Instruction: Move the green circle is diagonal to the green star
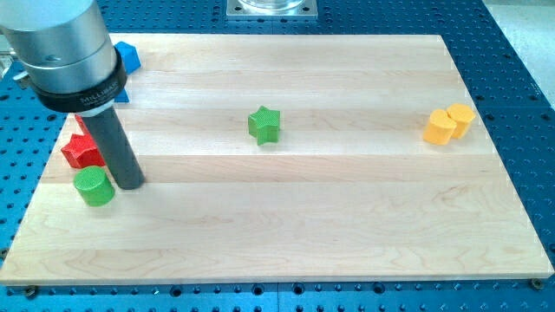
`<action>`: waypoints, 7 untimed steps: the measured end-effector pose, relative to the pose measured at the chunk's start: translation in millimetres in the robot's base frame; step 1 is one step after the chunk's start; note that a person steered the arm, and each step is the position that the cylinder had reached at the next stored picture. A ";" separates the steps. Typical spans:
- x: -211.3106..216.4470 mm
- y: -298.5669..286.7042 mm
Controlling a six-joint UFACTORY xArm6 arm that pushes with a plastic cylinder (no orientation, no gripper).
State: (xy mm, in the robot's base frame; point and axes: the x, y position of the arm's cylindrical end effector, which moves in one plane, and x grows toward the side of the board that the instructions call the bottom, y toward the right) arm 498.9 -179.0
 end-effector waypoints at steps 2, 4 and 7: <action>71.8 37.6; 39.3 -86.7; 35.3 -19.9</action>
State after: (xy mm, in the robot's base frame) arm 534.2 -199.0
